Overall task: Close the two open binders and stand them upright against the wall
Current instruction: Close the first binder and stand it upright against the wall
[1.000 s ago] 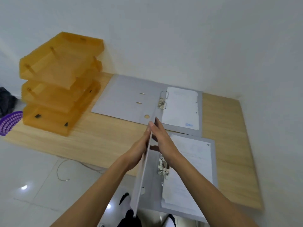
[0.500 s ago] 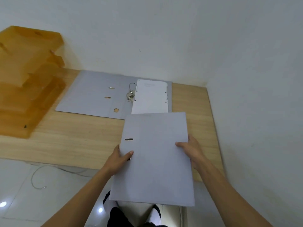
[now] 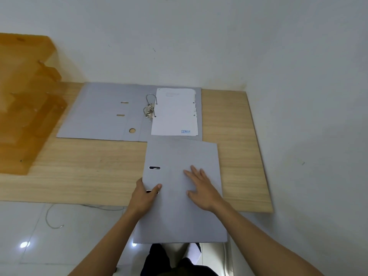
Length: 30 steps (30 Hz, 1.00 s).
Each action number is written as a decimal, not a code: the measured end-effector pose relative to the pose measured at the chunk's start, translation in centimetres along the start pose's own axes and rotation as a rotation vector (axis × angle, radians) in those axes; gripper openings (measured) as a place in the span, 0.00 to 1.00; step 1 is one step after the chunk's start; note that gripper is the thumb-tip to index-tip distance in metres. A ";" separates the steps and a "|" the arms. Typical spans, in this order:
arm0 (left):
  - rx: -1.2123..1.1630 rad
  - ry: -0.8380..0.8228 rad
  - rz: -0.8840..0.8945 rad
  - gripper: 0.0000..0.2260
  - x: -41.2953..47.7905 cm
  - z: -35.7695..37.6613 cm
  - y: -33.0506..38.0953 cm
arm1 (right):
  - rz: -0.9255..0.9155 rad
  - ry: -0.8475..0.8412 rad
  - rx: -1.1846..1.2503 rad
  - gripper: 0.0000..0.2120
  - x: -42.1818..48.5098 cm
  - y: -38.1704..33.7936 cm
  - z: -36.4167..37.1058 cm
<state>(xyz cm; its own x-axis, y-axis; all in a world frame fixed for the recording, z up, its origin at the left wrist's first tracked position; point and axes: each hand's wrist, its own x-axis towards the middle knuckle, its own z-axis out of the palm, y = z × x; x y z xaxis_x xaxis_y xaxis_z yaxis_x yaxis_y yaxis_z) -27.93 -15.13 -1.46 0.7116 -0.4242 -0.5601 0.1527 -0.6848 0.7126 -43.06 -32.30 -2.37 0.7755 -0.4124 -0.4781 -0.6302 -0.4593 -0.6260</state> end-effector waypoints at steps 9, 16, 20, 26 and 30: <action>-0.078 0.051 -0.094 0.27 1.4 0.6 0.2 | 0.157 -0.012 0.178 0.33 -0.4 1.0 0.7; -0.453 -0.188 -0.214 0.23 1.6 -0.2 3.8 | 0.337 0.112 0.372 0.33 -0.1 -1.1 -0.2; -0.661 -0.514 -0.198 0.29 0.7 0.8 7.5 | 0.430 0.286 0.541 0.32 -0.1 -3.5 -1.9; -0.511 -0.834 -0.054 0.27 -0.4 1.8 13.2 | 0.340 0.428 0.861 0.39 -1.2 -7.1 -5.7; -0.405 -0.897 0.108 0.26 0.3 1.5 16.3 | 0.176 0.445 1.006 0.47 -2.0 -9.8 -9.4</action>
<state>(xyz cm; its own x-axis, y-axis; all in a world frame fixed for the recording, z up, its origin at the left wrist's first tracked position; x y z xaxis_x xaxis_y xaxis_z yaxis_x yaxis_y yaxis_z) -26.29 -27.31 9.38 -0.0222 -0.8785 -0.4773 0.4596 -0.4329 0.7755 -38.78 -34.40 10.55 0.4686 -0.7468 -0.4720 -0.2552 0.3971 -0.8816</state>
